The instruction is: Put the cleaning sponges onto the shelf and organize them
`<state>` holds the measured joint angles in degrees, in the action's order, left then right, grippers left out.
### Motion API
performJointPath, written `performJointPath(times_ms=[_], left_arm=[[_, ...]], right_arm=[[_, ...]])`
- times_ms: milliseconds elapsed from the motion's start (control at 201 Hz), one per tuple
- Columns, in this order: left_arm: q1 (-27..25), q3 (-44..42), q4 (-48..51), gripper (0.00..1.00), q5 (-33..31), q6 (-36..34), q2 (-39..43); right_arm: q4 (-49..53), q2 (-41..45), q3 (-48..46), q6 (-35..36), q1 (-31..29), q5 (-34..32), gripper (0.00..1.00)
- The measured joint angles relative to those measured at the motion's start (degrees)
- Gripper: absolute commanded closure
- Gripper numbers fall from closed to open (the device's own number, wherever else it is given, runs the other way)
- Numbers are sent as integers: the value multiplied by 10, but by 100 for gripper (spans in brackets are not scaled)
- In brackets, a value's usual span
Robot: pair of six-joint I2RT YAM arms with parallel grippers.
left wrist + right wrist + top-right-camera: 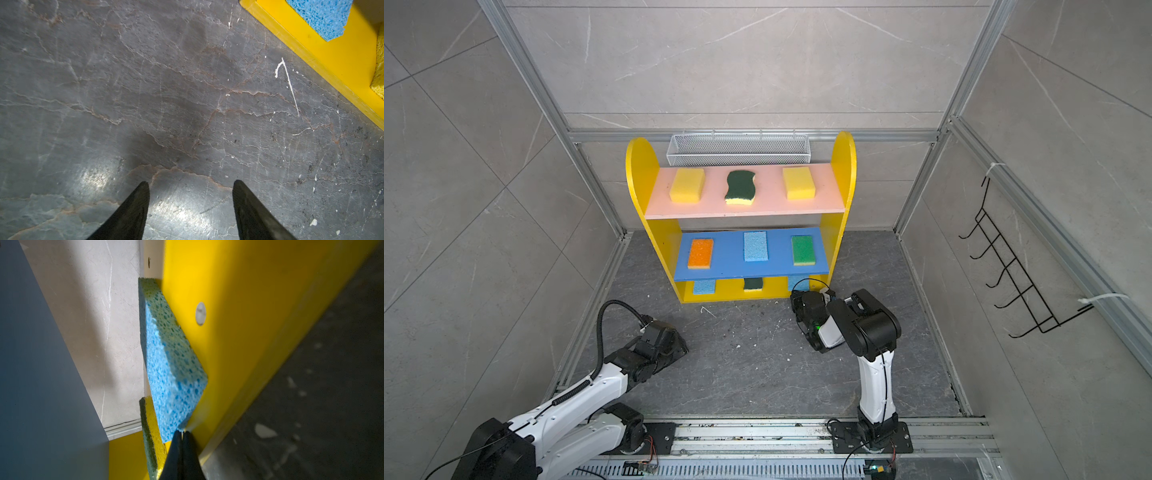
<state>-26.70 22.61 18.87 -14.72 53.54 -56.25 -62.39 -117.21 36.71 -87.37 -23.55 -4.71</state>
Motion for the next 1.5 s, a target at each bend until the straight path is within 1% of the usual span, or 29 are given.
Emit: performJointPath(times_ms=[438,921,1220,1499], left_arm=[[0,0,-11,33,2,7,-13],[0,0,-27,34,13,14,-33],[0,0,-23,34,14,14,-5],[0,0,-3,35,13,14,26]], right_arm=[[19,7,5,23,3,14,100],[12,4,4,38,7,22,100],[6,15,-14,63,13,33,100],[23,52,-61,68,19,37,100]])
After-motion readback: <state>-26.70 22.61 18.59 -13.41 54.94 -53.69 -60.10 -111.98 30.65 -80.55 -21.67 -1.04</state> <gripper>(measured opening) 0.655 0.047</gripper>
